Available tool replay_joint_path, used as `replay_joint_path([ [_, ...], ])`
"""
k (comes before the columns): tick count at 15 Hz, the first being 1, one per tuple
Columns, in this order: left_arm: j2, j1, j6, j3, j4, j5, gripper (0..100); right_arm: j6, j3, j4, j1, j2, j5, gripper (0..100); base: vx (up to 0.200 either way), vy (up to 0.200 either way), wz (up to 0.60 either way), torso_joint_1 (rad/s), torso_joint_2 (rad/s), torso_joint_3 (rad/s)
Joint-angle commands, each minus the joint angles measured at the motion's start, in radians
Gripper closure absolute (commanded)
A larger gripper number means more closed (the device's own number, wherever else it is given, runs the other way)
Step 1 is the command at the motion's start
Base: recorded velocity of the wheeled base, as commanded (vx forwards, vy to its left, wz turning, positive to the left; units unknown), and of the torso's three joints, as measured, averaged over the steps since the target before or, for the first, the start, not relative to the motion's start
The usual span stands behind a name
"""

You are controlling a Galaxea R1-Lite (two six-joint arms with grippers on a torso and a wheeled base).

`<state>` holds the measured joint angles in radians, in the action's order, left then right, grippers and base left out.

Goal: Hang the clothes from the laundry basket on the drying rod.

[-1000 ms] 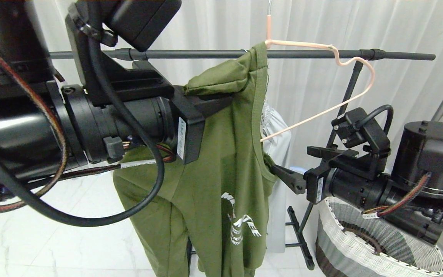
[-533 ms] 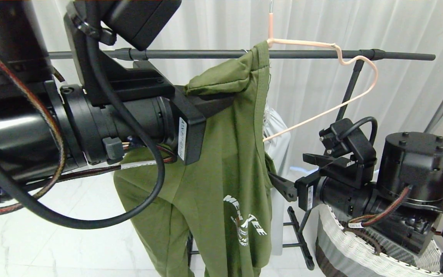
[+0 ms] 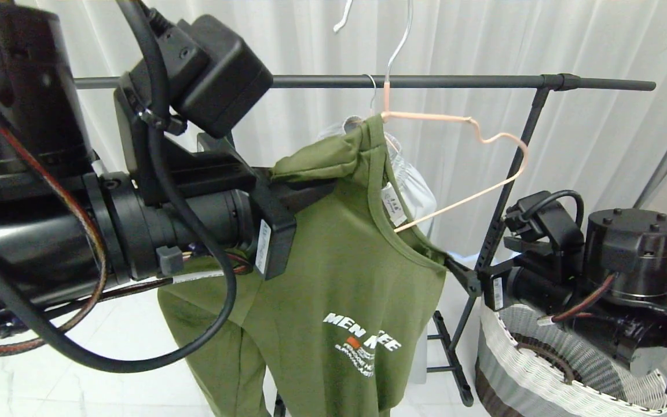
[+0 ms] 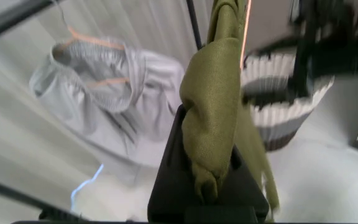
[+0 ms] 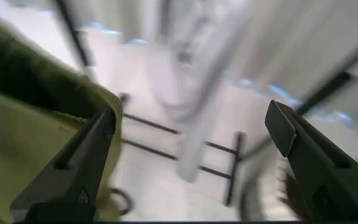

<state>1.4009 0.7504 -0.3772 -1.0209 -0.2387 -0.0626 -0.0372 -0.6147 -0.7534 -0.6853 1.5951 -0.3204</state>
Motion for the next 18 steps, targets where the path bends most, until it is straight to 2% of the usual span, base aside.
replay_joint_path([
  [1, -0.017, -0.025, -0.015, 0.042, -0.001, 0.0, 100, -0.036, -0.007, -0.004, 0.109, -0.021, 0.001, 0, 0.0, 0.0, 0.0, 0.0, 0.0, 0.0],
  [4, -0.036, -0.049, -0.06, 0.102, -0.002, 0.0, 100, -0.062, -0.025, -0.018, 0.208, -0.032, 0.001, 0, 0.0, 0.0, 0.0, 0.0, 0.0, 0.0],
  [6, -0.043, -0.049, -0.061, 0.139, -0.001, -0.002, 100, -0.072, -0.062, -0.03, 0.25, -0.034, 0.003, 0, 0.0, 0.0, 0.0, 0.0, 0.0, 0.0],
  [8, -0.042, -0.051, -0.065, 0.165, -0.001, 0.0, 100, -0.072, -0.092, -0.03, 0.279, -0.049, 0.004, 0, 0.0, 0.0, 0.0, 0.0, 0.0, 0.0],
  [11, -0.036, -0.079, -0.109, 0.193, -0.001, 0.0, 100, -0.082, -0.123, -0.018, 0.285, -0.098, 0.023, 0, 0.0, 0.0, 0.0, 0.0, 0.0, 0.0],
  [15, -0.006, -0.08, -0.109, 0.193, -0.002, 0.0, 100, -0.107, -0.117, 0.055, 0.237, -0.205, 0.1, 0, 0.0, 0.0, 0.0, 0.0, 0.0, 0.0],
  [18, 0.003, -0.077, -0.089, 0.189, -0.027, -0.005, 100, -0.118, -0.103, 0.181, 0.092, -0.293, 0.172, 0, 0.0, 0.0, 0.0, 0.0, 0.0, 0.0],
])
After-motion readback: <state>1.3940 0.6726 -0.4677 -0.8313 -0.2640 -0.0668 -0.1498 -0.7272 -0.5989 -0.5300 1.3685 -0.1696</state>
